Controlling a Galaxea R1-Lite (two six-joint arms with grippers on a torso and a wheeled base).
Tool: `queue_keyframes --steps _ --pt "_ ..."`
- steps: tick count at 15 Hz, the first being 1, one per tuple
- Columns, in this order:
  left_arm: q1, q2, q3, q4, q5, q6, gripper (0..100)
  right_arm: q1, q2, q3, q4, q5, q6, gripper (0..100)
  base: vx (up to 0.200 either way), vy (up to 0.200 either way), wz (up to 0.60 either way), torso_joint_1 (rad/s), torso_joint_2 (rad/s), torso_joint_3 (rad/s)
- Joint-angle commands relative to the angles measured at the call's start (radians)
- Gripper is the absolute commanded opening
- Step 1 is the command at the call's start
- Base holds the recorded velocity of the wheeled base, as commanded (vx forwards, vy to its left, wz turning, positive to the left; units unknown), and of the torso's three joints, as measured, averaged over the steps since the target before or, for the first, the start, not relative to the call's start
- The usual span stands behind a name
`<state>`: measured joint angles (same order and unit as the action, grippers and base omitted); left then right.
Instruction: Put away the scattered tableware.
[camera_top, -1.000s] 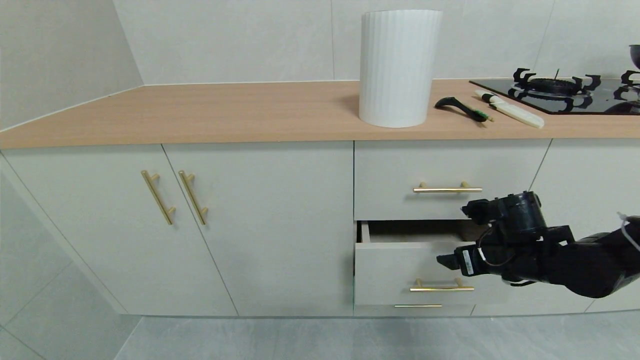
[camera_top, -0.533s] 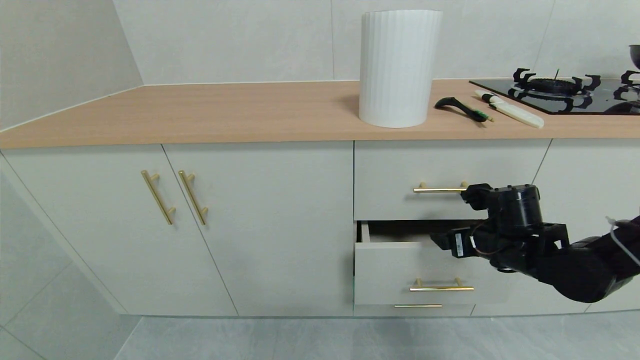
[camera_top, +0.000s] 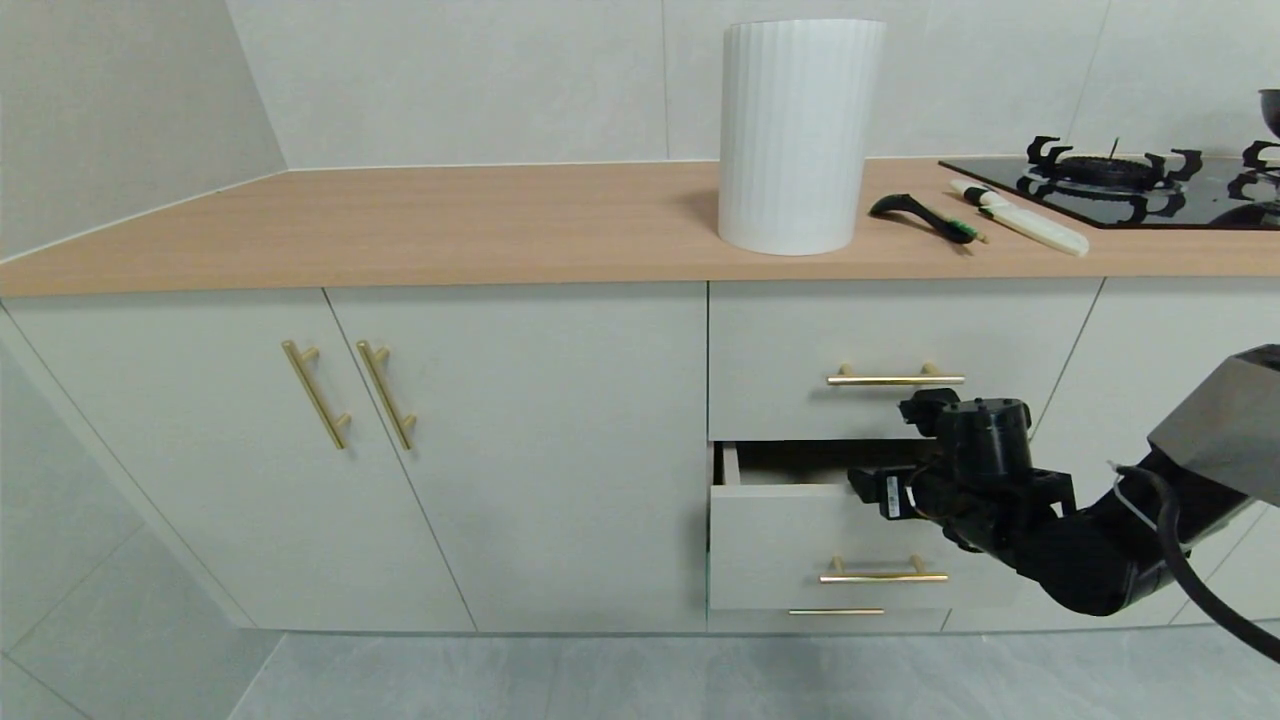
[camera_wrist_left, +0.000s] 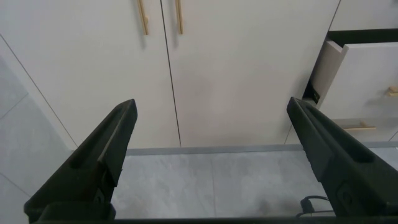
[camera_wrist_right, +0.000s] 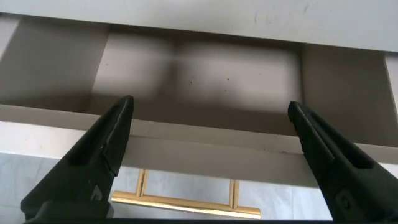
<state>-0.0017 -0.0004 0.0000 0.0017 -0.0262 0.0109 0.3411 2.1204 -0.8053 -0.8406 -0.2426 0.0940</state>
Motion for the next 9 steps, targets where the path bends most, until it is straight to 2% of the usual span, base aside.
queue_keyframes --steps 1,4,9 --pt "0.000 0.000 0.000 0.000 0.000 0.000 100 -0.001 0.000 0.006 0.009 0.000 -0.002 100 0.000 0.000 0.00 0.000 0.00 0.000" --pt "0.000 0.000 0.000 0.000 0.000 0.000 100 0.001 -0.017 0.015 0.032 0.000 -0.002 100 0.000 0.000 0.00 0.000 0.00 0.000" --pt "0.000 0.000 0.000 0.000 0.000 0.000 100 0.004 -0.122 0.014 0.241 0.016 -0.002 100 0.000 0.000 0.00 0.000 0.00 0.000"
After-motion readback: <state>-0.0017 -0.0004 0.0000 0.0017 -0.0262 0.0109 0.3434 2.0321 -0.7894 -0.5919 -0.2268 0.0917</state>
